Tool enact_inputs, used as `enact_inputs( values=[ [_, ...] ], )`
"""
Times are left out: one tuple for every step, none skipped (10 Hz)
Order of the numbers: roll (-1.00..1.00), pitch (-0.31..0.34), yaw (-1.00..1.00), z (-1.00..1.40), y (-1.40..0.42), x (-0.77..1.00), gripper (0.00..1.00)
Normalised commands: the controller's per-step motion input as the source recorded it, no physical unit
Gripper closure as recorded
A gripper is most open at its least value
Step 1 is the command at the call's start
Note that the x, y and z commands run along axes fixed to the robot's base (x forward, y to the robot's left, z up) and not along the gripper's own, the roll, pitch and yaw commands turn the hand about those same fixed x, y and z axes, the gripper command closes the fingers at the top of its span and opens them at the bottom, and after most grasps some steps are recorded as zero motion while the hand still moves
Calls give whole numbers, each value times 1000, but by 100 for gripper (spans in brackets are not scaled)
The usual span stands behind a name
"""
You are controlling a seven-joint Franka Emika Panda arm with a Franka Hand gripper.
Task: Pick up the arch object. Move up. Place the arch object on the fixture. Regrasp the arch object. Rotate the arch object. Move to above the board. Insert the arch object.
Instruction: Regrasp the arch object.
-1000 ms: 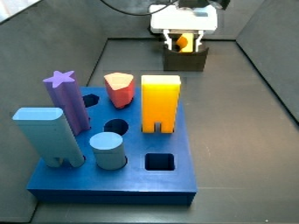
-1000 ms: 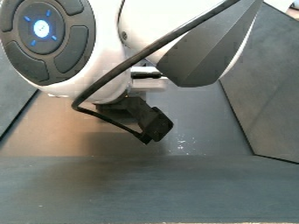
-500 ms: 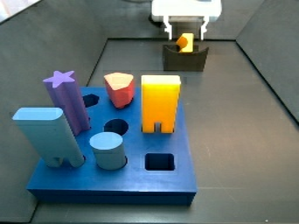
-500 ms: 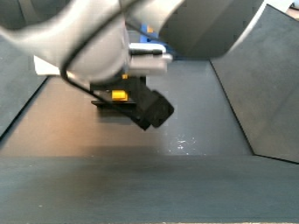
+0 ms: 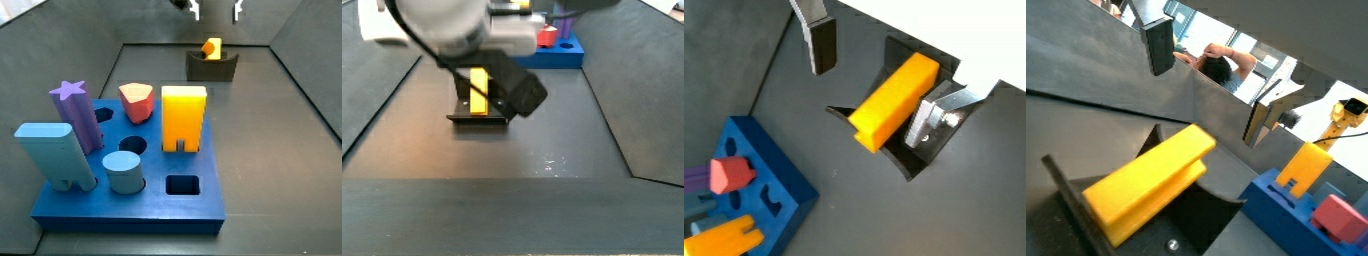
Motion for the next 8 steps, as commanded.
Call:
enact_inputs(
  values=[
    [1000,75,30,860,-1000,-87,0],
    [1000,72,29,840,-1000,-81,0],
    [1000,62,28,829,-1000,-106,0],
    [1000,52,26,775,-1000,-138,0],
    [1000,46,25,571,-886,-124,0],
    [1000,44,25,358,-731,-94,0],
    [1000,41,25,144,-560,-64,0],
    [1000,39,25,46,-387,-40,0]
  ],
)
